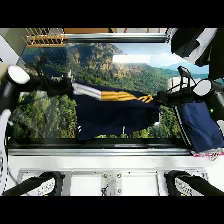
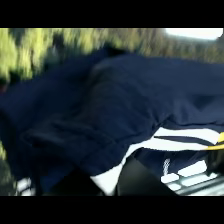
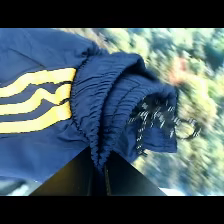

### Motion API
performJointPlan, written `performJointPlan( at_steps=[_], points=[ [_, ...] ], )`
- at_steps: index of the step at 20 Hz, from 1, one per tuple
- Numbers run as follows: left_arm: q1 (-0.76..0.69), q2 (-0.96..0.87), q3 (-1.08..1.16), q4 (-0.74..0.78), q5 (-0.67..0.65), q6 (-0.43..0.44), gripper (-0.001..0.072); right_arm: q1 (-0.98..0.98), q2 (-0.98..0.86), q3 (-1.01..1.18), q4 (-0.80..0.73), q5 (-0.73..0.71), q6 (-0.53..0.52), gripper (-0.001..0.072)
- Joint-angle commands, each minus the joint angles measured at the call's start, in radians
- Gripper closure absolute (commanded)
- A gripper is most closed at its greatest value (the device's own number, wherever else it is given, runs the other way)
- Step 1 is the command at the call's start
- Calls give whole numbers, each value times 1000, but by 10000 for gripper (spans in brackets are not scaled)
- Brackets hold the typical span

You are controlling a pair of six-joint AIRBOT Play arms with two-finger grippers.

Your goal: Fold the clothes and pants, and hang the long-sleeved shirts on hangers.

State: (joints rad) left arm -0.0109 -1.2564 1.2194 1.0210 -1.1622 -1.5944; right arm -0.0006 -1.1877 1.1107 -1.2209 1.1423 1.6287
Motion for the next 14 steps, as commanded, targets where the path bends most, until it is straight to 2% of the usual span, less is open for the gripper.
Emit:
performJointPlan(
  at_steps=[1,4,7,9,14],
  points=[
    [-36,159,-368,6,100,10,701,4,-2,-63,-52,43,-55,690],
    [-81,250,-602,-3,195,10,701,4,-2,-174,-65,23,-63,690],
    [-134,289,-732,-3,299,8,701,4,-2,-275,-82,-37,-63,690],
    [-154,293,-766,-3,336,9,701,4,-2,-312,-82,-48,-63,689],
    [-157,291,-768,-2,329,9,701,4,-5,-340,-77,-63,-62,684]
  ],
)
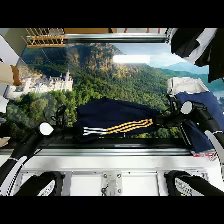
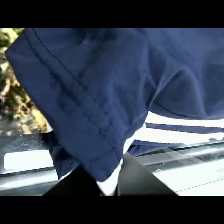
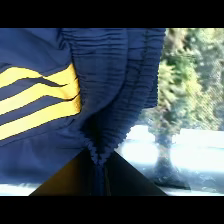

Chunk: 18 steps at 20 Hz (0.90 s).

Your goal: Fold the clothes and pants, and hang the long-sleeved shirts on hangers.

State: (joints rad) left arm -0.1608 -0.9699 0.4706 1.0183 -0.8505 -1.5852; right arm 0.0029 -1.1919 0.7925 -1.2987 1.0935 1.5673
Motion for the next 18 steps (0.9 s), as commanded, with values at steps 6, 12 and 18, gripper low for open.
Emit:
performJointPlan(
  at_steps=[6,12,18],
  points=[
    [11,95,105,10,-105,-1,152,-2,50,22,63,24,-31,117],
    [121,312,246,3,-196,-47,153,-192,165,111,86,176,-135,-4],
    [81,346,188,-79,-184,-63,700,-388,-53,91,313,175,-373,-8]
  ],
)
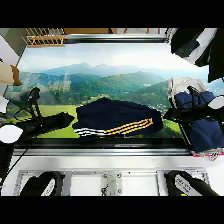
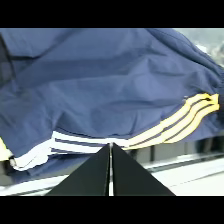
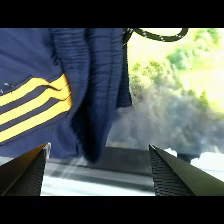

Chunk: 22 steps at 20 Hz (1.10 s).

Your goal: Fold the clothes and pants, and hang the long-sleeved shirts on hangers.

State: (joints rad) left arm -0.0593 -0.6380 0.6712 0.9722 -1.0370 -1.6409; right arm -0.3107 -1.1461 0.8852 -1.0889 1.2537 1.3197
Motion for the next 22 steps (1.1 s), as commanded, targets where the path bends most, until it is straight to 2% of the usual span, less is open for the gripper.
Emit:
performJointPlan(
  at_steps=[1,5,7,13,19,21,22],
  points=[
    [-50,-2,-11,-34,5,-8,700,-80,-148,-2,125,15,-179,-8],
    [-208,-98,-11,-34,67,-31,700,-80,-326,-2,292,15,-390,-8],
    [-265,-148,-10,-33,80,-72,700,-79,-381,-1,344,14,-441,-8],
    [-308,-221,36,-30,78,-103,700,-68,-465,1,368,3,-460,-8],
    [-309,-286,121,-29,66,-102,700,67,-473,1,389,-47,-460,-8],
    [-309,-296,126,-29,62,-102,700,108,-473,1,395,-64,-460,-3],
    [-309,-295,121,-29,61,-102,701,126,-473,1,394,-72,-460,26]
  ],
)
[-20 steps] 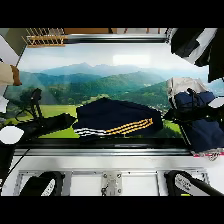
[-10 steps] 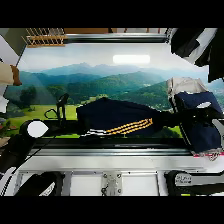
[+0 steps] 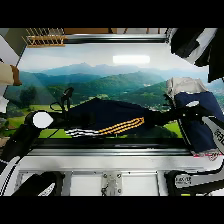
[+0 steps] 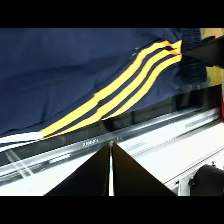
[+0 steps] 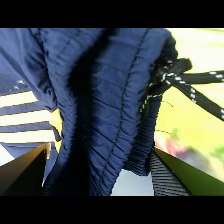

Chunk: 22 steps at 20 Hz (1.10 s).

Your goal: Fold the clothes and pants, and hang the long-sleeved shirts on hangers.

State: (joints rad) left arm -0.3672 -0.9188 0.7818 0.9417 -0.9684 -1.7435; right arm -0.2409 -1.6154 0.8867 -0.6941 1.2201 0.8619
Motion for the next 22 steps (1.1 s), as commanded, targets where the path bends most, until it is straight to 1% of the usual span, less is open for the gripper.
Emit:
performJointPlan(
  at_steps=[1,2,3,4,5,8,11,13,15,18,20,22],
  points=[
    [-1,-14,6,2,-8,0,701,73,-4,-1,0,-47,-3,276],
    [-1,-14,6,2,-13,0,700,88,-4,-1,0,-57,-3,460],
    [-1,-14,6,2,-16,1,701,101,-3,-1,0,-64,-3,494],
    [-1,-14,6,2,-16,1,701,110,-3,1,-1,-64,-17,623],
    [-1,-14,6,3,-16,1,700,117,-3,9,-1,-61,-22,689],
    [-1,-14,6,9,-16,1,701,122,34,67,-1,-61,10,690],
    [-1,-14,6,9,-16,2,701,101,106,220,-5,-65,111,690],
    [-1,-14,6,9,-15,24,700,64,145,359,-6,-93,226,691],
    [-1,-14,6,9,-15,35,700,-7,183,489,-10,-161,352,691],
    [-1,-14,6,9,-15,55,700,-151,261,598,-43,-253,519,691],
    [-1,-14,6,9,-15,62,700,-254,343,603,-157,-275,654,691],
    [-1,-14,6,9,-14,69,700,-335,420,602,-338,-241,795,691]
  ],
)
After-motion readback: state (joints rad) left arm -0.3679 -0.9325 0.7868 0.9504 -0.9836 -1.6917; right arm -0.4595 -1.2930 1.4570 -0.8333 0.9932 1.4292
